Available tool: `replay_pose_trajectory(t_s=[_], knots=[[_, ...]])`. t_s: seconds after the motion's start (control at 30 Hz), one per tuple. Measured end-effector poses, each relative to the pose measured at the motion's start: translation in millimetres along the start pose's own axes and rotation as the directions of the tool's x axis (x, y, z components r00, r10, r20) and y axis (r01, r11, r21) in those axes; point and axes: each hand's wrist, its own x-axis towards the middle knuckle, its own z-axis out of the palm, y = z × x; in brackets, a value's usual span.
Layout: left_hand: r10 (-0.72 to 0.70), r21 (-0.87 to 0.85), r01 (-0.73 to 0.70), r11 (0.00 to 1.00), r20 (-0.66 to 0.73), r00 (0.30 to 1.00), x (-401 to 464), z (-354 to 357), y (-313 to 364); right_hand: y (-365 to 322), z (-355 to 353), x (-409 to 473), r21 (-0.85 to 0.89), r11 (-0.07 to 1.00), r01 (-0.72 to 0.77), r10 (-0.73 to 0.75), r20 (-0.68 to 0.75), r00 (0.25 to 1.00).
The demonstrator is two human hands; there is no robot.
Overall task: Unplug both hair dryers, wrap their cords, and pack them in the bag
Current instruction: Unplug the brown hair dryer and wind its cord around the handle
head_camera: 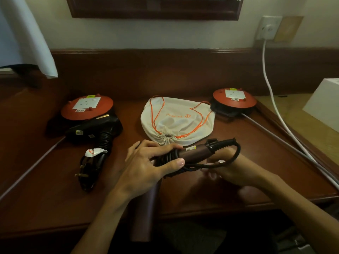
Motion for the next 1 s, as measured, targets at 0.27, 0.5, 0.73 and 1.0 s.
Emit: replay_pose_trajectory(t_s=[0.27,0.5,0.73,1.0], knots=[[0.017,0.327,-0.077,0.942,0.184,0.983,-4,11,2,-13,-23,60,-0.163,0.981,-0.107,0.165,0.403,0.9],[-0.085,0.511,-0.056,0.858,0.247,0.965,-1,17,21,-42,-36,71,-0.264,0.964,0.03,0.077,0.384,0.92],[-0.189,0.659,-0.17,0.733,0.437,0.879,16,32,29,-58,-23,54,-0.444,0.888,0.121,0.151,0.531,0.834],[-0.202,0.52,-0.233,0.822,0.648,0.734,57,27,37,-23,-36,28,-0.091,0.992,-0.089,0.117,0.378,0.918]])
